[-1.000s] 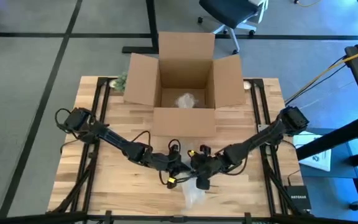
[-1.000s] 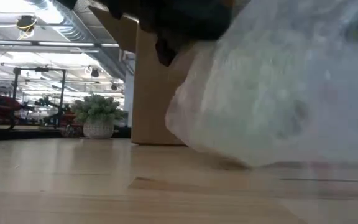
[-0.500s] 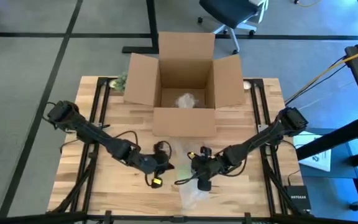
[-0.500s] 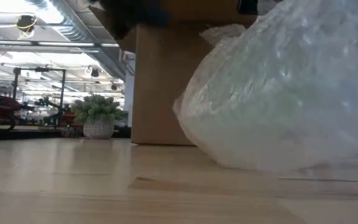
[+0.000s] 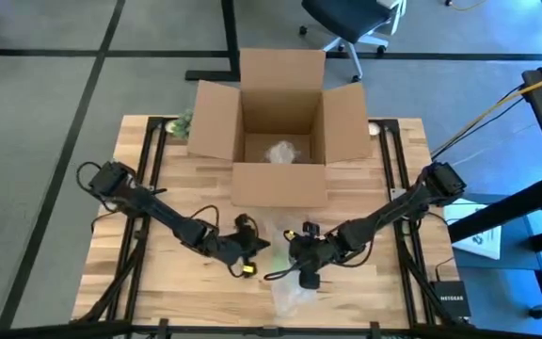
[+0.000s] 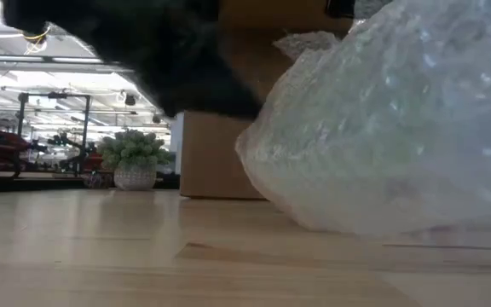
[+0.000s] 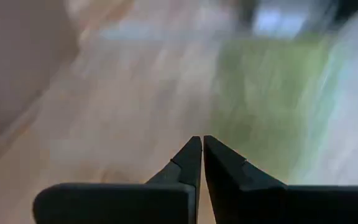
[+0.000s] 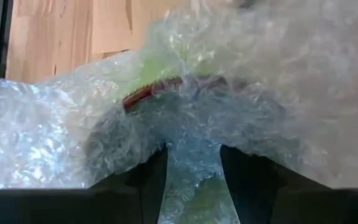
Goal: Wrap mug
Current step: Wrap the green mug with bubble wrap
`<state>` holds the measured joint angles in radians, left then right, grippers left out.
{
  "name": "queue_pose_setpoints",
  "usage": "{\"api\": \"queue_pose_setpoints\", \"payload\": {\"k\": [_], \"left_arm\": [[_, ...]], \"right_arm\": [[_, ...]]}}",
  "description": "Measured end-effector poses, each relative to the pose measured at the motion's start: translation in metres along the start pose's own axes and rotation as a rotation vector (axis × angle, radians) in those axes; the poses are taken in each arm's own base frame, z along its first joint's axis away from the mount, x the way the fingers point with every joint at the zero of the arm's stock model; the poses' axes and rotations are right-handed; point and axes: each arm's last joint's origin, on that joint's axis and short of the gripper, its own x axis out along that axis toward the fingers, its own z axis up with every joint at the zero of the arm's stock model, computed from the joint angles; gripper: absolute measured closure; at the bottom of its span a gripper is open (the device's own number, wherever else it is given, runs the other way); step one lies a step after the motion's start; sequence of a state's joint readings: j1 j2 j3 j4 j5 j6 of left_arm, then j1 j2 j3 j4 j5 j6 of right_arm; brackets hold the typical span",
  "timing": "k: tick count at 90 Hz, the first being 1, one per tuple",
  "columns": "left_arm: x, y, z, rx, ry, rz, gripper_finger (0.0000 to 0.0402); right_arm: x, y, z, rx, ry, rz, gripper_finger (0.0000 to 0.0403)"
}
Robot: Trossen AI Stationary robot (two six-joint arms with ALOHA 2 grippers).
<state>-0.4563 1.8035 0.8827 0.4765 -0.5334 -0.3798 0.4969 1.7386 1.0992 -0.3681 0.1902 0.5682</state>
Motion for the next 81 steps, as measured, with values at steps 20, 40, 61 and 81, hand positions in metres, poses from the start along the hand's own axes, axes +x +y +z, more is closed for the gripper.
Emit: {"api": "queue_pose_setpoints", "payload": {"k": [20,40,61,81], "left_arm": [[0.007,-0.013,0.020,0.005,-0.106,-0.119,0.0402],[0.017,-0.028,0.025,0.044,-0.125,-0.145,0.0402],[0.042,-0.040,0.009,0.063,-0.102,-0.174,0.0402],[0.042,-0.044,0.013,0.137,-0.103,-0.176,0.0402]], "right_arm": [[0.000,0.000,0.000,-0.001,0.000,0.000,0.0265],[0.000,0.000,0.001,-0.026,-0.007,-0.002,0.0265],[-0.001,0.001,0.001,-0.031,-0.001,0.013,0.0265],[-0.001,0.001,0.001,-0.029,0.001,0.025,0.0265]]}}
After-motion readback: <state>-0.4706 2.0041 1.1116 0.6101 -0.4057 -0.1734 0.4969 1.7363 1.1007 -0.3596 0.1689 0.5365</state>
